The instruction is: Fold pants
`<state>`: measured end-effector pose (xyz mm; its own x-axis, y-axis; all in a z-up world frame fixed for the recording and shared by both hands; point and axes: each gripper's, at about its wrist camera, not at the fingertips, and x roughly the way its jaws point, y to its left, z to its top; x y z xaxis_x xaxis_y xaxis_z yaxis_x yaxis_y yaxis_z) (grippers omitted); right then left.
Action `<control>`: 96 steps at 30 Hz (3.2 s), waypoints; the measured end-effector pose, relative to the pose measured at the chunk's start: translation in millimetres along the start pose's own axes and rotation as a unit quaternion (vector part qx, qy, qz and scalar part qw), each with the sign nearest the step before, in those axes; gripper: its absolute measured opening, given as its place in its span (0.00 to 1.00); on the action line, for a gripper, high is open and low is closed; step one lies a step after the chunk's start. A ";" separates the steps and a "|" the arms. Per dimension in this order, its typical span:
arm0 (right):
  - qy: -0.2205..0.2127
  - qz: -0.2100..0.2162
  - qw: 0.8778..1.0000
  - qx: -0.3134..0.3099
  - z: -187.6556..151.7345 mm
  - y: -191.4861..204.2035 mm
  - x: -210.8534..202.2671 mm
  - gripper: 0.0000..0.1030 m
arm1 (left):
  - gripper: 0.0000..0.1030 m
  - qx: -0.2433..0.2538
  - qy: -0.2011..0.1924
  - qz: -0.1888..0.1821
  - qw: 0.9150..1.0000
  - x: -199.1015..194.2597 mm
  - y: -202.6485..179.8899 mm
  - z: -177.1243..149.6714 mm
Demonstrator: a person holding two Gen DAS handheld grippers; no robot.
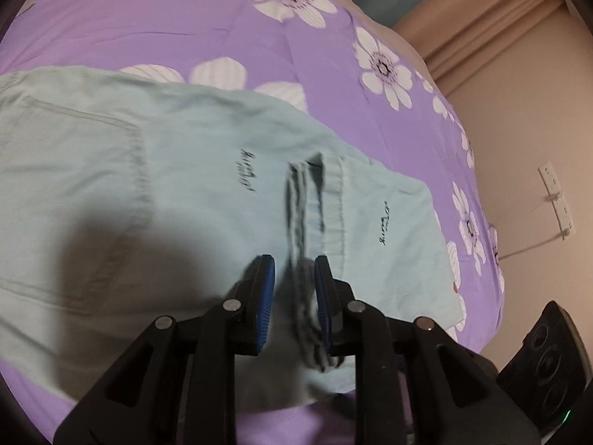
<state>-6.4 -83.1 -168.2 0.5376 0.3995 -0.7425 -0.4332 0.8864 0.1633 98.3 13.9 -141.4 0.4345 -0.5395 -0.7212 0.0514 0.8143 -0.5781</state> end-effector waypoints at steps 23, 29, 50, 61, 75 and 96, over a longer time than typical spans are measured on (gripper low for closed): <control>0.019 -0.124 0.988 0.089 -2.0 -86.1 -41.3 0.22 | 0.17 0.034 0.019 -0.016 0.999 16.4 -33.0 -42.2; 0.029 -0.054 0.998 0.015 32.6 -44.9 -5.9 0.20 | 0.17 0.031 0.017 -0.022 0.999 12.6 -29.0 -44.0; 0.101 0.013 0.995 -0.001 59.8 -27.5 38.1 0.06 | 0.20 0.023 0.019 -0.026 0.999 6.8 -32.2 -45.1; 0.055 0.075 0.993 0.071 60.0 -29.2 44.7 0.06 | 0.36 0.043 0.012 -0.020 0.999 -8.9 -36.3 -46.8; 0.068 0.023 0.996 0.045 17.2 -2.2 30.4 0.06 | 0.44 -0.071 -0.076 0.013 0.995 -110.6 57.1 -70.2; 0.086 0.015 0.996 0.034 49.7 32.9 46.1 0.21 | 0.62 -0.268 -0.170 0.010 0.948 -125.9 163.2 -28.4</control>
<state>40.0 -24.0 -164.8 0.3907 0.3851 -0.8361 -0.3939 0.8909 0.2263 26.5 208.6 -155.8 0.7000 -0.3510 -0.6220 -0.3845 0.5487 -0.7424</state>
